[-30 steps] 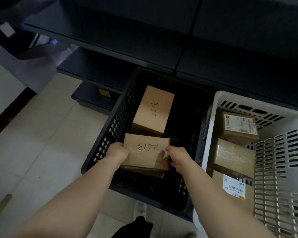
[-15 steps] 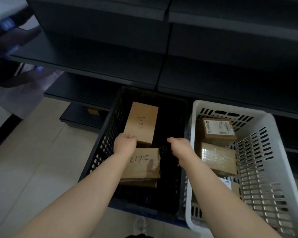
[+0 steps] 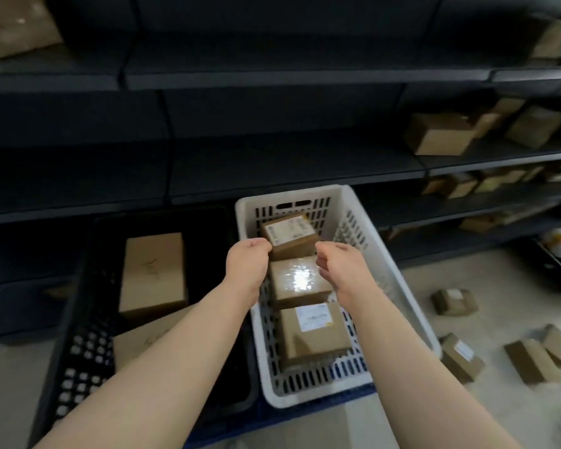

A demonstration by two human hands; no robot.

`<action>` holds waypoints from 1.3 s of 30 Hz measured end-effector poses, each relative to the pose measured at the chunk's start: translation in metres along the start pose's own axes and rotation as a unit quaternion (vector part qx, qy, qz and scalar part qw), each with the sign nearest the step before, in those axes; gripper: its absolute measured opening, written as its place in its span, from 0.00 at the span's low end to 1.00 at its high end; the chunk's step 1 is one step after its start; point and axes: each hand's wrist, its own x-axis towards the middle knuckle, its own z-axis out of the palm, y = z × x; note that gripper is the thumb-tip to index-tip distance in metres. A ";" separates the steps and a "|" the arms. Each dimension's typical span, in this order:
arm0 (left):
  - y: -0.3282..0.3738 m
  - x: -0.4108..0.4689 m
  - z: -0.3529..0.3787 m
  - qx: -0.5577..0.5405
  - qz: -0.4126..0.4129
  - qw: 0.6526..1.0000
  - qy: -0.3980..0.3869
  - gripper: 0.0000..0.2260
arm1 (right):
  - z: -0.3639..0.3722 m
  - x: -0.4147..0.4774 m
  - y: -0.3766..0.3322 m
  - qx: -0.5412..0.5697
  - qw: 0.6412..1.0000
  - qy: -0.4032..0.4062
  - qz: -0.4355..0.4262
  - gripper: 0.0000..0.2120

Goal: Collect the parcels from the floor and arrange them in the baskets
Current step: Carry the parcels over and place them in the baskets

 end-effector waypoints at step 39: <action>-0.196 -0.361 0.793 0.300 -0.048 0.829 -0.470 0.05 | -0.849 -0.141 0.166 0.293 0.805 0.510 0.084 0.07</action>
